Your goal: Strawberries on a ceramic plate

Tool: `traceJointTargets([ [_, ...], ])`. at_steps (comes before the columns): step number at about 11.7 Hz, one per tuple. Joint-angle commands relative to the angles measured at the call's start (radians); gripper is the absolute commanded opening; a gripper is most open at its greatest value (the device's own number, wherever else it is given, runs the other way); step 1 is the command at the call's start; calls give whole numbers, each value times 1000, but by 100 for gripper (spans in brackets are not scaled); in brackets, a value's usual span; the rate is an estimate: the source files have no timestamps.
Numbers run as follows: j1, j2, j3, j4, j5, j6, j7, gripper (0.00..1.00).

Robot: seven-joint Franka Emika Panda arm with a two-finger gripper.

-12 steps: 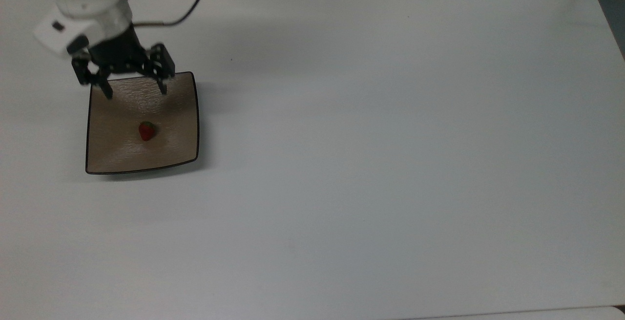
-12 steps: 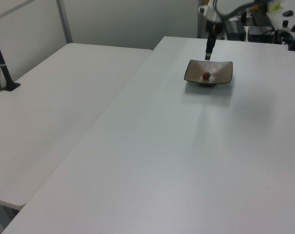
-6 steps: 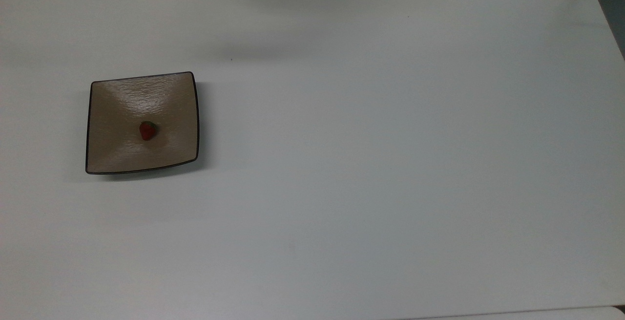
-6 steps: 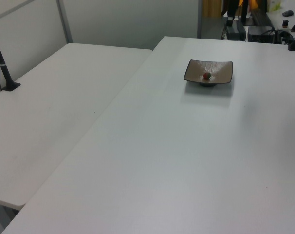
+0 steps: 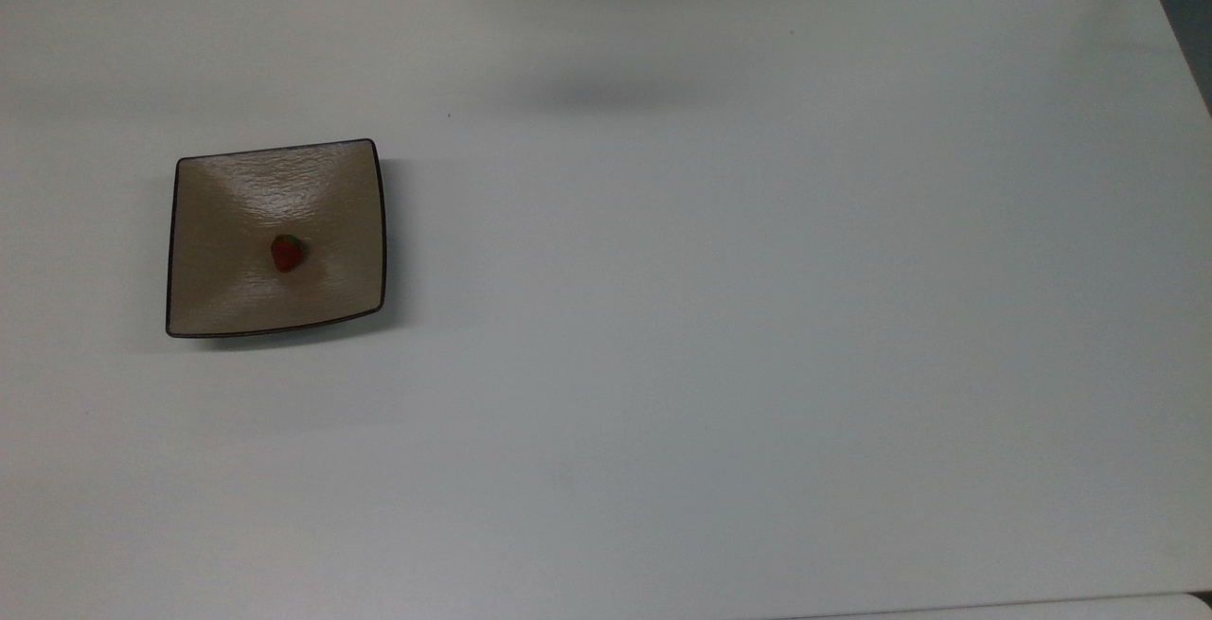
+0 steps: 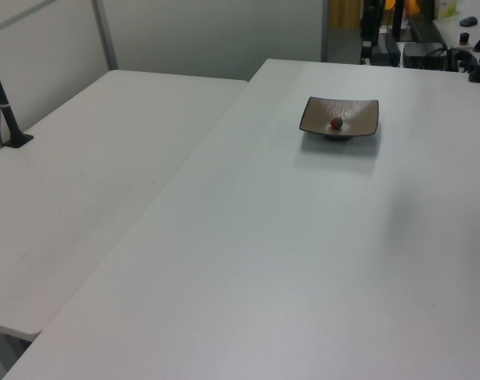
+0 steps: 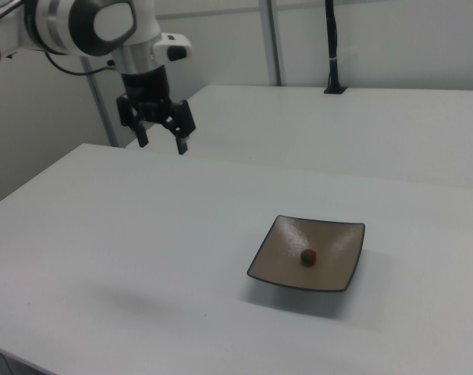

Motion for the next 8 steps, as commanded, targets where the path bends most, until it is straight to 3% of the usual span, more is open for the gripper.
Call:
traceJointTargets([
  [1, 31, -16, 25, -42, -5, 27, 39, 100],
  [8, 48, 0, 17, -72, -31, 108, 25, 100],
])
